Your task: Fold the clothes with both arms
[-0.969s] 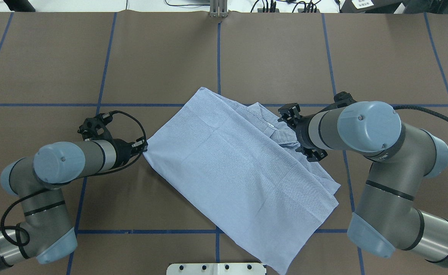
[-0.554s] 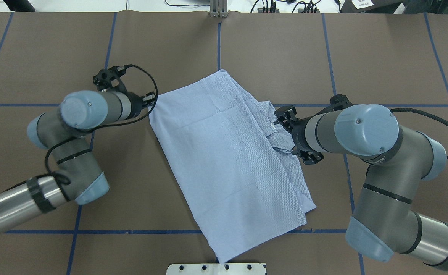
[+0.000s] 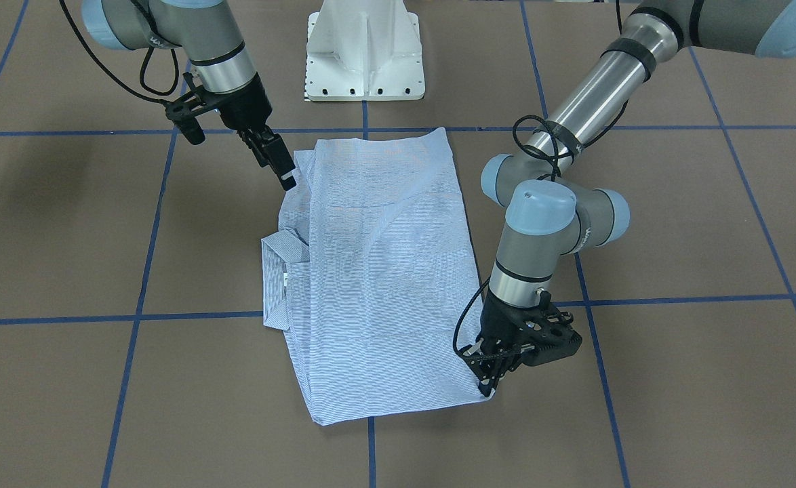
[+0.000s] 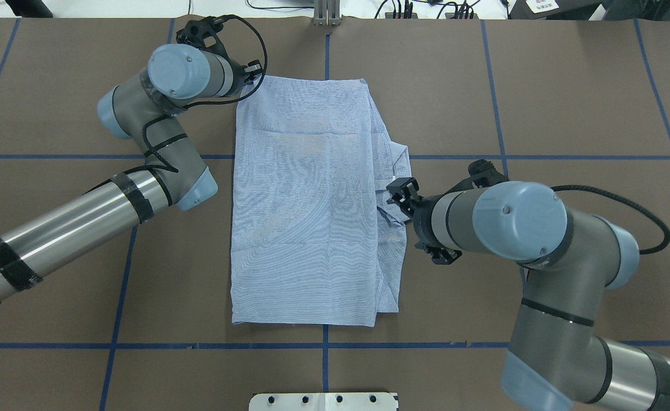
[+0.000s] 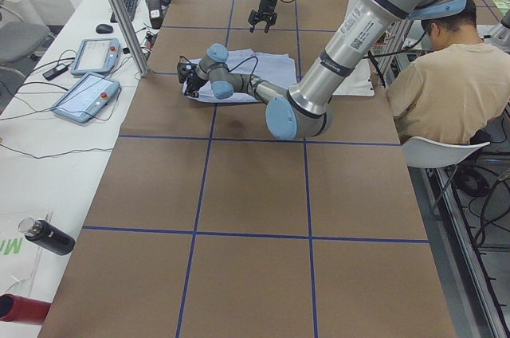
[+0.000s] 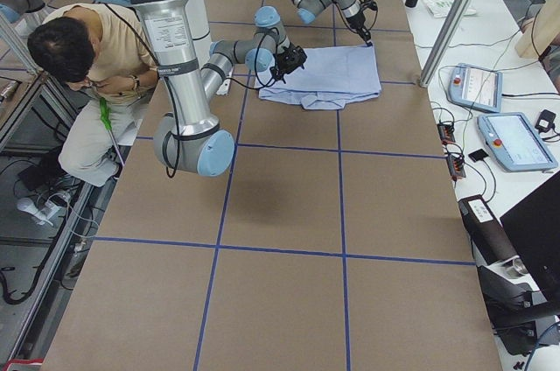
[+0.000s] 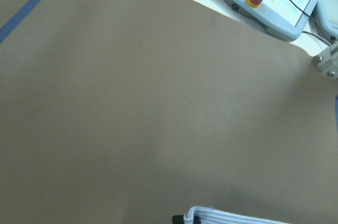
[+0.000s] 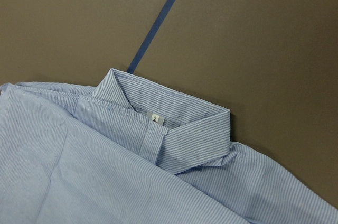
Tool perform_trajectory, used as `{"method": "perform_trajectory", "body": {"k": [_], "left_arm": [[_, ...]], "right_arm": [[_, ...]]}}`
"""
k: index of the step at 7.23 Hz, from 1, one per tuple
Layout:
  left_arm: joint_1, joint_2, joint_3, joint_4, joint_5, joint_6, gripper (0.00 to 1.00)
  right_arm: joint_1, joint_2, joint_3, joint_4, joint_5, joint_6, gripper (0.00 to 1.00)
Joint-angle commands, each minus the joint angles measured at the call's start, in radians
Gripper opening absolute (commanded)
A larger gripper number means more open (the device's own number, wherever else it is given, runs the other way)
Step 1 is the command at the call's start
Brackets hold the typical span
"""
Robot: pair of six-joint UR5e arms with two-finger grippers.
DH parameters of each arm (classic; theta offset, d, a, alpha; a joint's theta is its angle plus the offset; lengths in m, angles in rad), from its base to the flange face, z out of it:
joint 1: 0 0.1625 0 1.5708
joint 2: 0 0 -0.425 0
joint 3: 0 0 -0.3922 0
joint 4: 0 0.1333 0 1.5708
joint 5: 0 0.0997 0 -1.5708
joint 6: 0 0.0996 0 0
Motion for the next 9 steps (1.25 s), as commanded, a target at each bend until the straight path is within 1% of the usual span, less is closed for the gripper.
{"method": "perform_trajectory", "body": {"k": [1,2,3,4,5,7,8,9], "left_arm": [[-0.036,-0.016,0.0,-0.006,-0.081,0.015,0.55],[-0.048,0.057,-0.099,0.006,-0.117,0.016,0.55],[-0.059,0.115,-0.182,0.012,-0.16,0.018,0.55],[-0.059,0.134,-0.21,0.026,-0.163,0.018,0.55],[-0.06,0.139,-0.211,0.026,-0.162,0.018,0.55],[-0.059,0.139,-0.212,0.026,-0.162,0.018,0.55],[-0.059,0.142,-0.211,0.026,-0.158,0.018,0.55],[-0.059,0.149,-0.212,0.025,-0.155,0.018,0.55]], "right_arm": [[-0.198,0.001,-0.02,-0.003,-0.23,0.003,1.0],[-0.275,-0.014,-0.025,-0.007,-0.288,0.022,1.0],[-0.328,-0.014,-0.046,-0.007,-0.31,0.151,1.0],[-0.347,-0.01,-0.091,-0.004,-0.355,0.189,1.0],[-0.346,-0.008,-0.115,-0.003,-0.36,0.187,1.0],[-0.331,-0.005,-0.123,-0.003,-0.368,0.19,0.99],[-0.318,0.003,-0.125,-0.003,-0.368,0.192,0.91],[-0.3,0.018,-0.125,-0.003,-0.367,0.192,0.86]]}}
